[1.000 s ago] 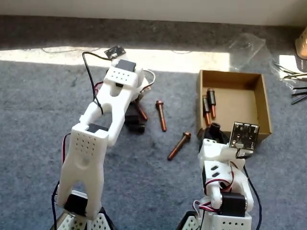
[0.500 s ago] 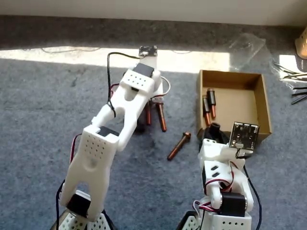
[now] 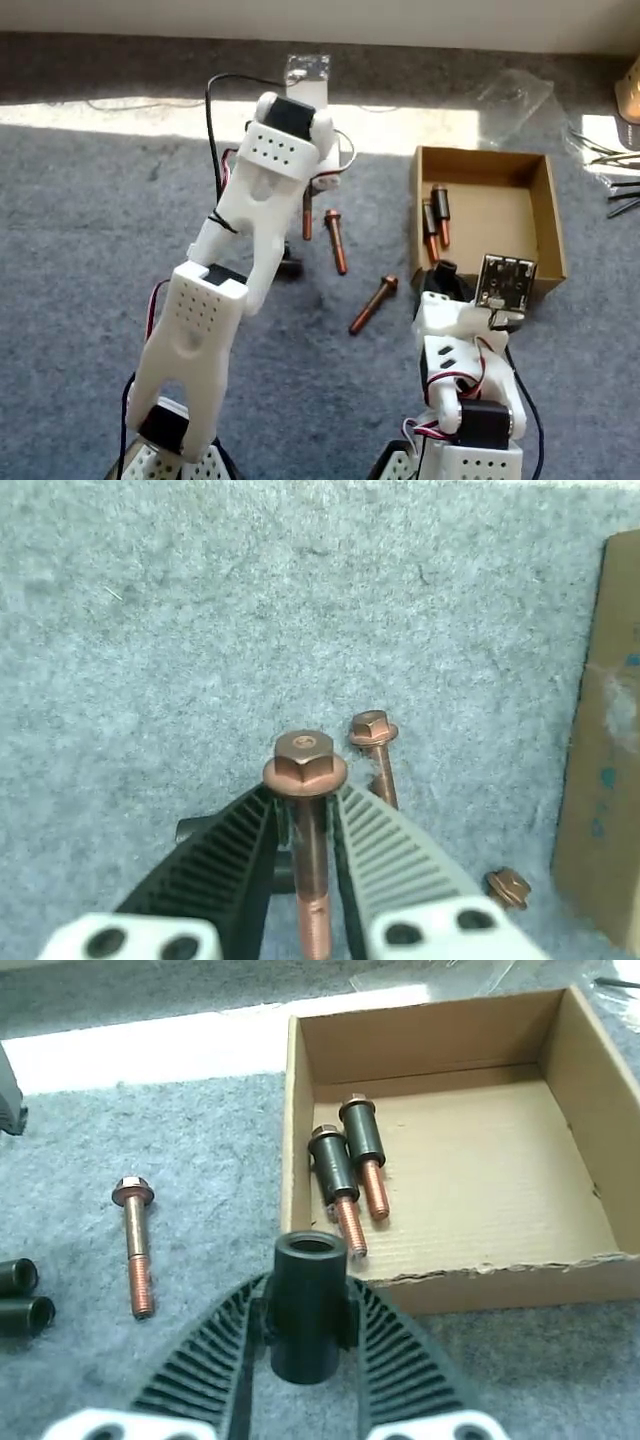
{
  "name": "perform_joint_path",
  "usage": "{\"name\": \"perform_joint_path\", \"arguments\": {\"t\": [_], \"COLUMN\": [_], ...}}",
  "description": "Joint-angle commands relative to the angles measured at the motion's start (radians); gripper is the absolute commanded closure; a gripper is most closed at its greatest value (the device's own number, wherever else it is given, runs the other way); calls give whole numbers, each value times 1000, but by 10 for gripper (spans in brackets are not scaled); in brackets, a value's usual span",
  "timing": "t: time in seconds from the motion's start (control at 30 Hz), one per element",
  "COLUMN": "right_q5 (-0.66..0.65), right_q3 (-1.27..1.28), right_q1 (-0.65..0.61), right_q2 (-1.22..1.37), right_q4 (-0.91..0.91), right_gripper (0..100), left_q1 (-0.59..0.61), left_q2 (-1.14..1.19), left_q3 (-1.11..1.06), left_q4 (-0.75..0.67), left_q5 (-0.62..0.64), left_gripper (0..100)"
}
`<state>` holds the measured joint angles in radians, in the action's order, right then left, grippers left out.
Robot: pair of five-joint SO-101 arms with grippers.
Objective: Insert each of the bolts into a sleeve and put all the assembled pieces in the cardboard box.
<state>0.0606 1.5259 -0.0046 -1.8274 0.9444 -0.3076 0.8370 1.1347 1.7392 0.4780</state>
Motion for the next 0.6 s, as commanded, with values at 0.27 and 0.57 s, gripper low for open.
{"name": "perform_joint_path", "arguments": {"t": [0.27,0.57], "right_q5": [2,2], "right_q3": [-15,-15], "right_q1": [-41,-41], "right_q2": [-12,-12], "right_q4": [-35,-35], "right_gripper": [995,995], "left_q1": [-54,-53], "left_q2": [-22,-269], "left_q3": [31,-173], "left_q4": [31,29], "left_q5": [-3,-5], "left_gripper": [995,995]}}
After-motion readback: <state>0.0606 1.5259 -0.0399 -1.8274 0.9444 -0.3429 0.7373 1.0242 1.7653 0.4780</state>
